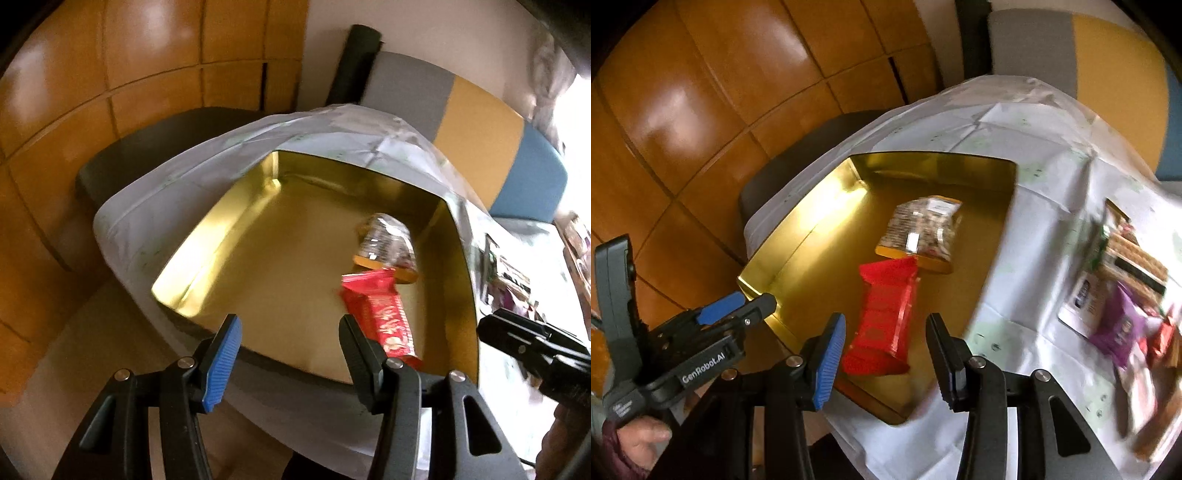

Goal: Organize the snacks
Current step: 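Carry the red packet into the gold tray and open the right gripper, then move the left gripper to the cracker sandwich with black stripe and grasp it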

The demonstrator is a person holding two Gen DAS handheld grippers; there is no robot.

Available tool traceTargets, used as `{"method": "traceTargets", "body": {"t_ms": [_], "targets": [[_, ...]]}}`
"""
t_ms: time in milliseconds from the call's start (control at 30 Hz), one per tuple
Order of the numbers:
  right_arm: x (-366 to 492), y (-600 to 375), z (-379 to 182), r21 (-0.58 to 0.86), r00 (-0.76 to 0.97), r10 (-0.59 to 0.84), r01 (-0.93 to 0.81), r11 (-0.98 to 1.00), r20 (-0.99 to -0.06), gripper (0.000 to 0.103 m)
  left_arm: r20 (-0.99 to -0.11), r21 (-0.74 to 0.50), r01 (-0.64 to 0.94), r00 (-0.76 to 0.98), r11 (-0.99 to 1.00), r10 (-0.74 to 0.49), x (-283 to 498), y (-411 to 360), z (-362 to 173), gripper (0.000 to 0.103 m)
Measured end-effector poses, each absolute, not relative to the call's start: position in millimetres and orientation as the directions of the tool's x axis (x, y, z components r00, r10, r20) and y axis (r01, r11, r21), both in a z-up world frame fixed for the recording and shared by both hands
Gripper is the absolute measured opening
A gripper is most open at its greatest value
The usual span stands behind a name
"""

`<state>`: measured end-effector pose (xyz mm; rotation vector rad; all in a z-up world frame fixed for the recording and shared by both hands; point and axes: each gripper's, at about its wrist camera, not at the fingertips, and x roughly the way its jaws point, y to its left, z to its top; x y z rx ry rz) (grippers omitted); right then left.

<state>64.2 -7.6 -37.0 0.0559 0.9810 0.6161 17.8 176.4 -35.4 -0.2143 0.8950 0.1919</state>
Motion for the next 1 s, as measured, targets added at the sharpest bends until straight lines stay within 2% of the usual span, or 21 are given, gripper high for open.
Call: {"method": "traceTargets", "body": {"t_ms": [300,533,733,933,1000], "targets": [[50,-83,-29,0.269,0.496,0.424,-0.354,0.896,-0.758,0.061,-0.780,-0.068,-0.157,0.625,0.985,0.046,23,144,-26,0.055],[49,-157,-34,0.186,0.533,0.294,-0.248,0.951,-0.794,0.064,-0.781,-0.059,-0.053,0.624,0.997,-0.014,32,113,-15,0.055],[46,-210,-35,0.100,0.553,0.189,-0.187,0.977,-0.812,0.068,-0.787,-0.084,0.083,0.606,0.993,-0.118,46,73,-5,0.055],[47,-248,-40,0.091,0.561,0.146,-0.125,0.988,-0.815,0.070,-0.804,-0.099,0.183,0.565,0.978,-0.187,63,29,-6,0.055],[49,-260,-45,0.114,0.560,0.149,-0.097,0.989,-0.815,0.070,-0.806,-0.095,0.217,0.556,0.971,-0.203,71,15,-4,0.051]]}}
